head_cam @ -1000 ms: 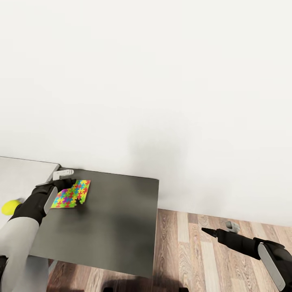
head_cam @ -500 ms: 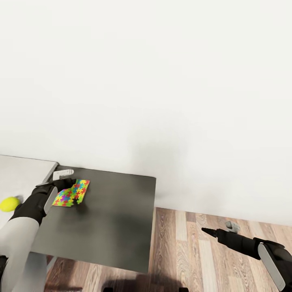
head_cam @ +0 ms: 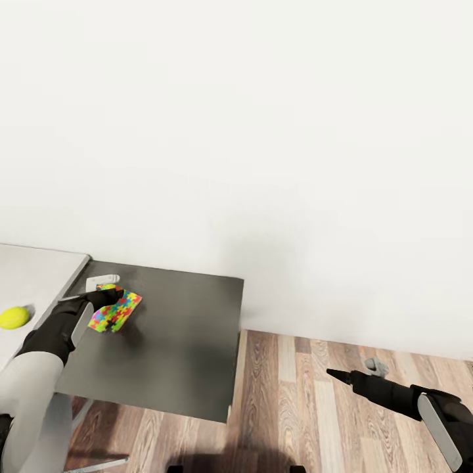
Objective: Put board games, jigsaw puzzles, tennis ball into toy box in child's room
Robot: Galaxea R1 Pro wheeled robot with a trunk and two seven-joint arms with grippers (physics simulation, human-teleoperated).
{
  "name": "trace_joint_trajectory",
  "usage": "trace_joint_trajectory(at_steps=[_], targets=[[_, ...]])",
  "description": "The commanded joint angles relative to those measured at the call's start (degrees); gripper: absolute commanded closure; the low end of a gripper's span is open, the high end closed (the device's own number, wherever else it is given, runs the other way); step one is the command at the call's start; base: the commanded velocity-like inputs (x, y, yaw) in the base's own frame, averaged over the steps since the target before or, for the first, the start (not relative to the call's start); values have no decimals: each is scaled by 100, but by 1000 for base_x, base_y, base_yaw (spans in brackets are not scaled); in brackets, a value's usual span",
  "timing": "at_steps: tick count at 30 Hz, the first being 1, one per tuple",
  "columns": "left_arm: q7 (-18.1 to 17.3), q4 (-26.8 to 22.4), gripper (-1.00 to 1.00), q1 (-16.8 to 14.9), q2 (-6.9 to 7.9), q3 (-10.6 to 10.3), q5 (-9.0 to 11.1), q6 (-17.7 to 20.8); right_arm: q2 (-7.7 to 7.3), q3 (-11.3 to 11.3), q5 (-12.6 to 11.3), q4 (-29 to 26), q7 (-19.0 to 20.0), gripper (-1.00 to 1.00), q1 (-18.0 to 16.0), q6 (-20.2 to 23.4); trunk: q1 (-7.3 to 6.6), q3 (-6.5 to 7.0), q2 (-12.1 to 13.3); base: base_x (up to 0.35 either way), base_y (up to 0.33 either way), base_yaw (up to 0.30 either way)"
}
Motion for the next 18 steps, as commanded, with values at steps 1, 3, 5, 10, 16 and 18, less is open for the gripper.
trace_joint_trajectory(at_steps=[1,3,5,10,16,18], targets=[[-8,464,-100,1,0,11,67,40,0,-7,-14,-1,9,-100,-3,34,3,-9,-8,-40,-37,0],[-7,464,-100,1,1,8,68,40,0,-7,-14,-1,13,-100,-3,34,3,-9,-8,-86,-72,0],[-7,464,-100,1,0,6,68,41,0,-7,-14,-1,10,-100,-3,33,3,-9,-8,-161,-142,0],[-11,464,-100,1,-1,11,69,41,0,-7,-14,-1,11,-100,-3,33,3,-9,-8,-87,-87,0],[-15,461,-100,1,1,32,70,40,0,-7,-14,-2,9,-100,-3,32,3,-9,-8,-75,-91,0],[-15,434,-100,1,1,41,75,41,0,-7,-14,-1,9,-100,-3,32,3,-9,-8,-11,-13,0]])
